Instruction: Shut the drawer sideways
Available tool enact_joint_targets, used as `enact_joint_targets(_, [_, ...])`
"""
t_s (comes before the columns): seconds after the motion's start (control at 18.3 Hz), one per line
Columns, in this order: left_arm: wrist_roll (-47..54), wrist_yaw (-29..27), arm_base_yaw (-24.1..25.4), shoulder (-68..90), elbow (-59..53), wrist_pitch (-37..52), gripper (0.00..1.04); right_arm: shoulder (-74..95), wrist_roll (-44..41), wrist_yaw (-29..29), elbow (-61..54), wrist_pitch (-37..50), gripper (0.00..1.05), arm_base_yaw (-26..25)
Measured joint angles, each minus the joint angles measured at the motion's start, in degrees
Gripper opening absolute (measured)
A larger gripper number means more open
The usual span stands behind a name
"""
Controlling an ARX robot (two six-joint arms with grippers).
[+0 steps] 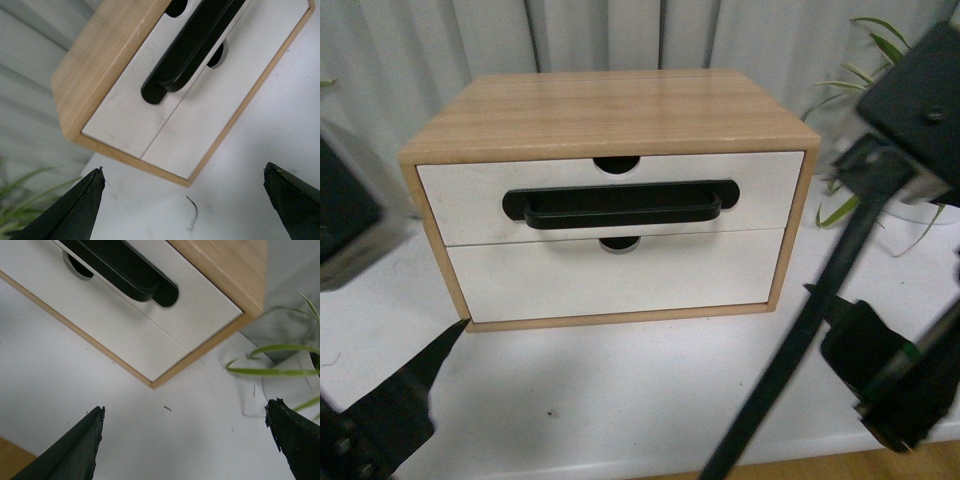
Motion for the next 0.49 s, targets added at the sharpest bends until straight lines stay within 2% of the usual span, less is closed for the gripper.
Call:
enact_joint_targets(0.22, [-15.2,-0.1,3.7,-27.9,-4.7,-19.8,0.98,-18.5,8.0,10.6,-8.6,-3.2,0.98,1.1])
enact_joint_targets(0.33, [-21.6,1.9,7.5,-40.2,-6.1,-29.7,0.98,-26.8,12.0,16.0,-11.6,-5.7,0.98,1.4])
enact_joint_targets(0.38, [-25.7,3.9,11.1,-47.5,-7.0,-35.5,0.98,-31.8,15.1,18.9,-13.7,-7.7,0.98,1.5])
enact_joint_targets(0.44, [-31.0,7.7,16.9,-55.1,-8.3,-40.9,0.98,-37.5,20.2,21.6,-16.4,-10.8,0.98,1.6])
enact_joint_targets(0.49, [-34.5,9.3,21.4,-58.9,-10.2,-42.0,0.98,-40.5,24.5,23.9,-19.0,-9.6,0.98,2.2])
